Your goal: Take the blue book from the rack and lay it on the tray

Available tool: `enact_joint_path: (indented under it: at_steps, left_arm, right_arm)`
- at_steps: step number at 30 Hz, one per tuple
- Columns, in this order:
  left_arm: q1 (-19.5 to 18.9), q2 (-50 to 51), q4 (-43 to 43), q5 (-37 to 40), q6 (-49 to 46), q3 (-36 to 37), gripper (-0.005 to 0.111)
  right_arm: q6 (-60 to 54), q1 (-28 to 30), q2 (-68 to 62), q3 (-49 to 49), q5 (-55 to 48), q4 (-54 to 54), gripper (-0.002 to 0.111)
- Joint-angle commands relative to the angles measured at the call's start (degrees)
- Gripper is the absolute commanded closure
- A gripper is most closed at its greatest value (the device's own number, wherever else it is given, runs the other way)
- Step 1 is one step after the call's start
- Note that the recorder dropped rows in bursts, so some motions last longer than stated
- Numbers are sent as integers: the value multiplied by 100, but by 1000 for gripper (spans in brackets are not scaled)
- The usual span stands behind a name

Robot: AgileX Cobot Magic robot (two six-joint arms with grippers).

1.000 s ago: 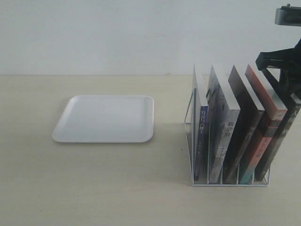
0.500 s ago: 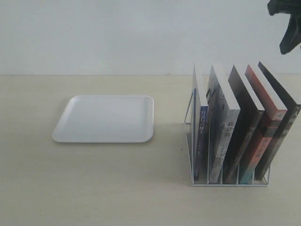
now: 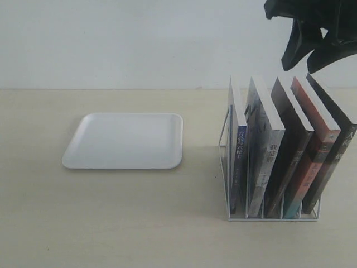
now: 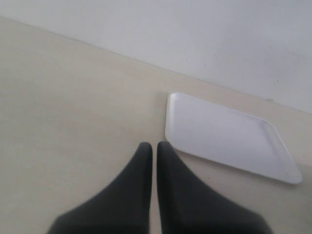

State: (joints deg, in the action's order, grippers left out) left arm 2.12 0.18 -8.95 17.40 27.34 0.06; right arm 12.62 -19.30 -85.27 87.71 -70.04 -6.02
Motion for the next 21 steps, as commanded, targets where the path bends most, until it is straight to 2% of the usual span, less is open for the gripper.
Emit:
enact_joint_path:
  at_steps: [1, 14, 21]
  left_arm:
    - [-6, -18, -3, -66, -4, -6, 103]
    - [-6, -18, -3, -66, -4, -6, 103]
    - [-6, -18, -3, -66, -4, -6, 103]
  right_arm:
    - [207, -19, -265, 21, 7, 98, 71]
    - [393, -19, -553, 21, 7, 394, 71]
    - [393, -19, -565, -534, 7, 544, 71]
